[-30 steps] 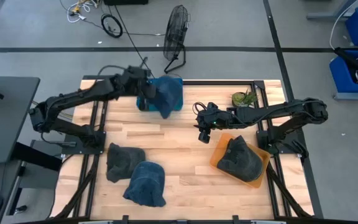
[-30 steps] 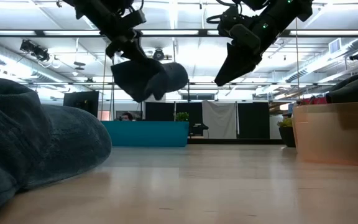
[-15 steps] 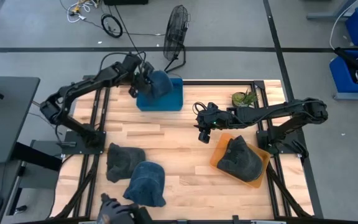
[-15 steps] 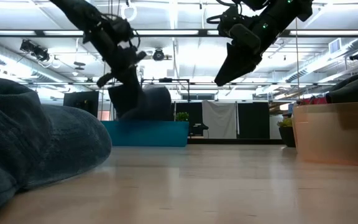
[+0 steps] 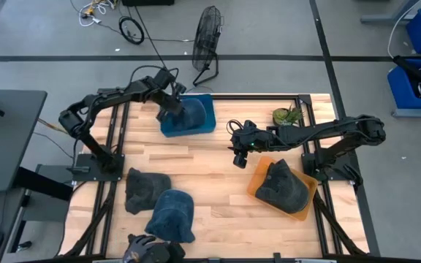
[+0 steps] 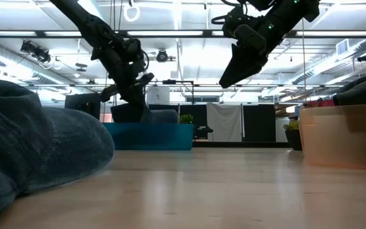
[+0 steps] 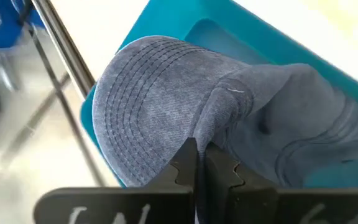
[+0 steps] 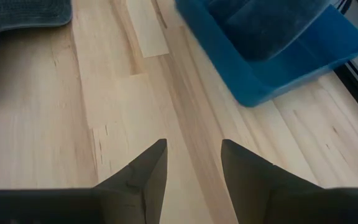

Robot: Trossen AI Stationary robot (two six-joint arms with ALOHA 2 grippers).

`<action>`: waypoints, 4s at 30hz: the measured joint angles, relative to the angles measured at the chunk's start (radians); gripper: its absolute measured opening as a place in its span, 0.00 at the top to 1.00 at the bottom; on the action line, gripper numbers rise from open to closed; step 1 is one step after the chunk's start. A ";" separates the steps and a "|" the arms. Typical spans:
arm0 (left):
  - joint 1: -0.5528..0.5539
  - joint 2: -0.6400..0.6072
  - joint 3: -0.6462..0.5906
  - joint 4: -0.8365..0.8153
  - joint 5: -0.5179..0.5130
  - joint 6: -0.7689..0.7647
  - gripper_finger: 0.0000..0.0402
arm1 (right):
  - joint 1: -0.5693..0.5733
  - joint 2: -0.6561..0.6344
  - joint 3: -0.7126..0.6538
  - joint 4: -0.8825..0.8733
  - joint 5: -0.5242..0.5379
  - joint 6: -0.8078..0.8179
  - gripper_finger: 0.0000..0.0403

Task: Pick & Place hat
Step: Put the top blue cap into the blue bin, then put the blue cap into the blue bin

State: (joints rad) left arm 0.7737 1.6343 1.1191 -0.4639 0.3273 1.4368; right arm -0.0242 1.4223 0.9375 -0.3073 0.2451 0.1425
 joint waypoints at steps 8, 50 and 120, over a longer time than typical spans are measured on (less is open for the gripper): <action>-0.037 0.035 0.000 0.036 0.008 -0.140 0.93 | 0.000 0.000 0.000 0.002 0.000 0.003 0.61; -0.604 -0.441 0.001 -0.204 0.044 -1.476 0.69 | 0.000 0.000 -0.001 0.023 0.001 -0.010 0.61; -1.339 0.099 0.002 -0.231 -0.196 -2.084 0.78 | 0.000 0.000 -0.001 -0.018 0.000 0.059 0.61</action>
State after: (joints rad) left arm -0.5655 1.7331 1.1206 -0.6953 0.1310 -0.6473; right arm -0.0244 1.4227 0.9367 -0.3252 0.2455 0.2012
